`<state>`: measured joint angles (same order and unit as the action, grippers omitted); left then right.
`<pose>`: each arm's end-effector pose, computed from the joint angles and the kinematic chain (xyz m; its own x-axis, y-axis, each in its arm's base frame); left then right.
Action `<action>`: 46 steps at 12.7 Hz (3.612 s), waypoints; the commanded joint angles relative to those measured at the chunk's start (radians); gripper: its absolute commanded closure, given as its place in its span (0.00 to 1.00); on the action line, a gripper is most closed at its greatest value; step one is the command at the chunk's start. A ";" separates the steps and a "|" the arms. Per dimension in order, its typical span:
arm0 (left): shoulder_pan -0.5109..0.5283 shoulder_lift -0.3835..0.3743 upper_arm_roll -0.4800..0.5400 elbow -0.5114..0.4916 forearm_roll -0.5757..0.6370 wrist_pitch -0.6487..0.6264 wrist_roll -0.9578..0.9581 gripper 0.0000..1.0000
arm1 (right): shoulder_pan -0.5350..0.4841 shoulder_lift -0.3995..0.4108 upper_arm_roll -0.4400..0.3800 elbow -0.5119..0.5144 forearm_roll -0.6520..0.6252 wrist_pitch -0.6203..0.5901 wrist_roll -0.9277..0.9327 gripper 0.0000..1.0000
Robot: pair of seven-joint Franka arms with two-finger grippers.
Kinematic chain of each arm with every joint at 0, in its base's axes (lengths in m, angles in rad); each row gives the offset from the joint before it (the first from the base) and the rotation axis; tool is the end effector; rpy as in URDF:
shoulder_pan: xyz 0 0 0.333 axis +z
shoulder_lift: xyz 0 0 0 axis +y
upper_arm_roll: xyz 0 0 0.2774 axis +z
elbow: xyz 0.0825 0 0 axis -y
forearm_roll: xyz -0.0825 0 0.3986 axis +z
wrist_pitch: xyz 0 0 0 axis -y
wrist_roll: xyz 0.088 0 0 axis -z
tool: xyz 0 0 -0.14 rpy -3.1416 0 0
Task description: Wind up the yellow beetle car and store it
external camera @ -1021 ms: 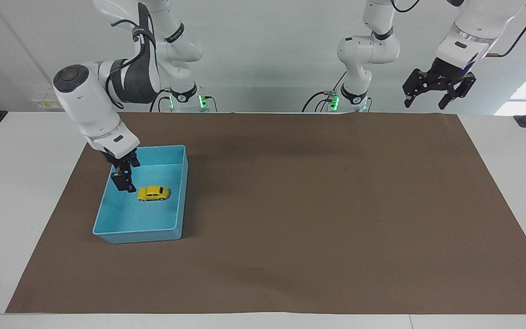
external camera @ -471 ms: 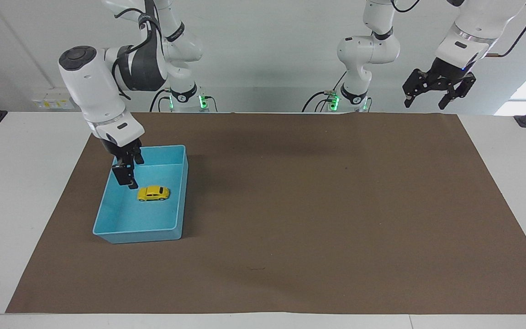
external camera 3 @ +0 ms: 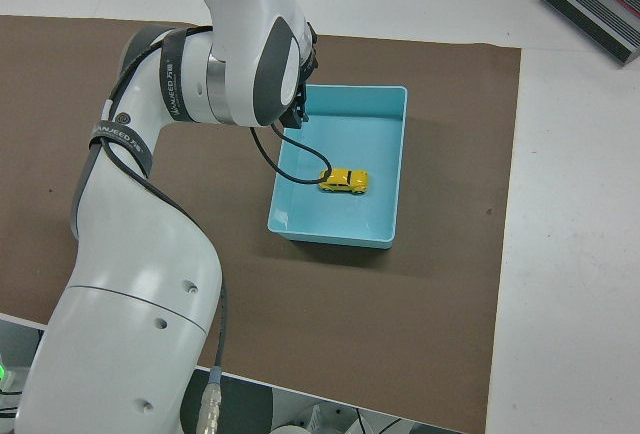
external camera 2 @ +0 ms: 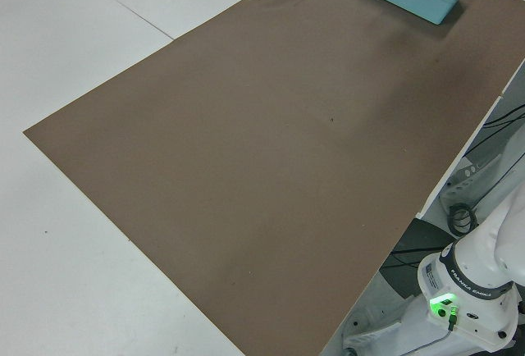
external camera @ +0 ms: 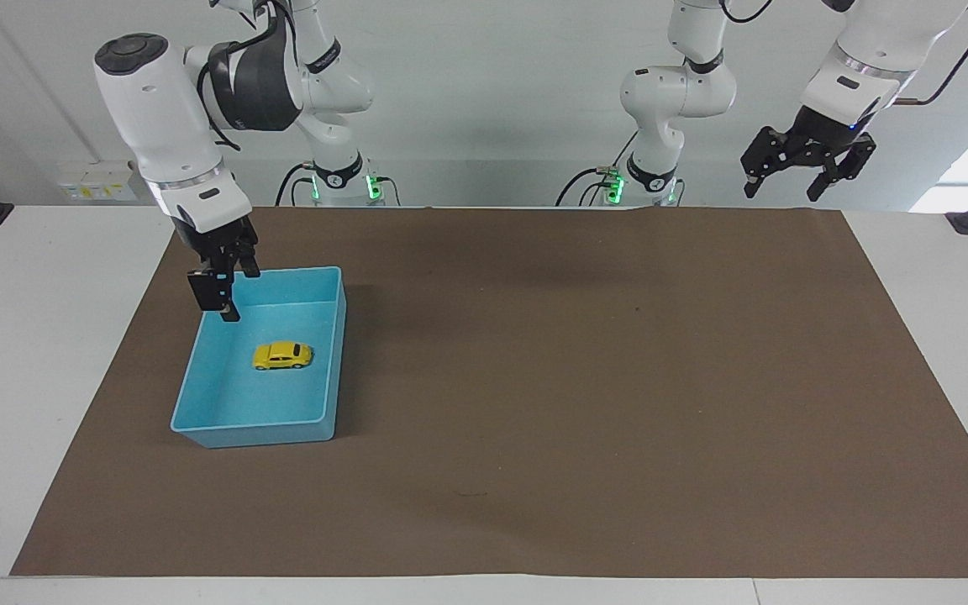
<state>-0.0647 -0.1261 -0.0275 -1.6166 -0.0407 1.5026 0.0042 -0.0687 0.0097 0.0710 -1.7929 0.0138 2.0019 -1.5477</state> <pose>0.5245 -0.0552 0.5939 0.9950 -0.0988 0.0123 -0.0992 -0.9944 0.0371 0.6060 0.0025 0.4785 0.0235 0.9995 0.0187 0.9799 -0.0267 0.1976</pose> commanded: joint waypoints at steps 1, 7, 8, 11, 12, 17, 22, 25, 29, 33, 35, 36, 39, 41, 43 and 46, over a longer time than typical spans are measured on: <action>0.017 0.003 -0.009 0.015 -0.007 -0.019 0.010 0.00 | 0.010 -0.020 -0.008 -0.003 0.011 -0.015 0.084 0.00; 0.017 0.003 -0.009 0.015 -0.007 -0.019 0.010 0.00 | 0.020 -0.023 -0.014 0.056 0.011 -0.120 0.375 0.00; 0.017 0.003 -0.009 0.015 -0.007 -0.019 0.010 0.00 | 0.032 -0.025 -0.019 0.056 0.011 -0.136 0.412 0.00; 0.017 0.003 -0.009 0.015 -0.007 -0.019 0.010 0.00 | 0.035 -0.027 -0.016 0.098 0.011 -0.221 0.610 0.00; 0.017 0.003 -0.009 0.015 -0.007 -0.019 0.010 0.00 | 0.036 -0.027 -0.017 0.110 0.011 -0.242 0.676 0.00; 0.017 0.003 -0.009 0.015 -0.007 -0.019 0.010 0.00 | 0.064 -0.042 -0.076 0.116 0.012 -0.313 0.874 0.00; 0.016 0.003 -0.009 0.015 -0.007 -0.019 0.010 0.00 | 0.070 -0.034 -0.079 0.193 0.035 -0.353 1.242 0.00; 0.017 0.003 -0.009 0.015 -0.007 -0.019 0.010 0.00 | 0.067 -0.036 -0.086 0.201 0.046 -0.354 1.330 0.00; 0.017 0.003 -0.009 0.015 -0.007 -0.019 0.010 0.00 | 0.067 -0.036 -0.077 0.244 0.034 -0.429 1.523 0.00; 0.017 0.003 -0.009 0.015 -0.007 -0.019 0.010 0.00 | 0.064 -0.039 -0.092 0.244 0.034 -0.478 1.542 0.00; 0.017 0.003 -0.009 0.015 -0.007 -0.019 0.010 0.00 | 0.064 -0.039 -0.094 0.260 0.019 -0.502 1.542 0.00; 0.017 0.003 -0.009 0.015 -0.007 -0.019 0.010 0.00 | 0.064 -0.039 -0.094 0.279 0.006 -0.503 1.542 0.00; 0.017 0.003 -0.009 0.015 -0.007 -0.019 0.010 0.00 | 0.064 -0.039 -0.096 0.280 -0.003 -0.508 1.542 0.00; 0.017 0.003 -0.009 0.015 -0.007 -0.019 0.010 0.00 | 0.064 -0.039 -0.096 0.282 -0.001 -0.506 1.542 0.00; 0.016 0.003 -0.009 0.015 -0.007 -0.019 0.010 0.00 | 0.064 -0.039 -0.096 0.280 0.000 -0.505 1.542 0.00; 0.017 0.003 -0.009 0.015 -0.007 -0.019 0.010 0.00 | 0.064 -0.039 -0.096 0.280 0.003 -0.505 1.540 0.00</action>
<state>-0.0646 -0.1261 -0.0276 -1.6166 -0.0407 1.5025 0.0042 0.0002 -0.0291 -0.0270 -1.5239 0.0247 1.5147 -0.0261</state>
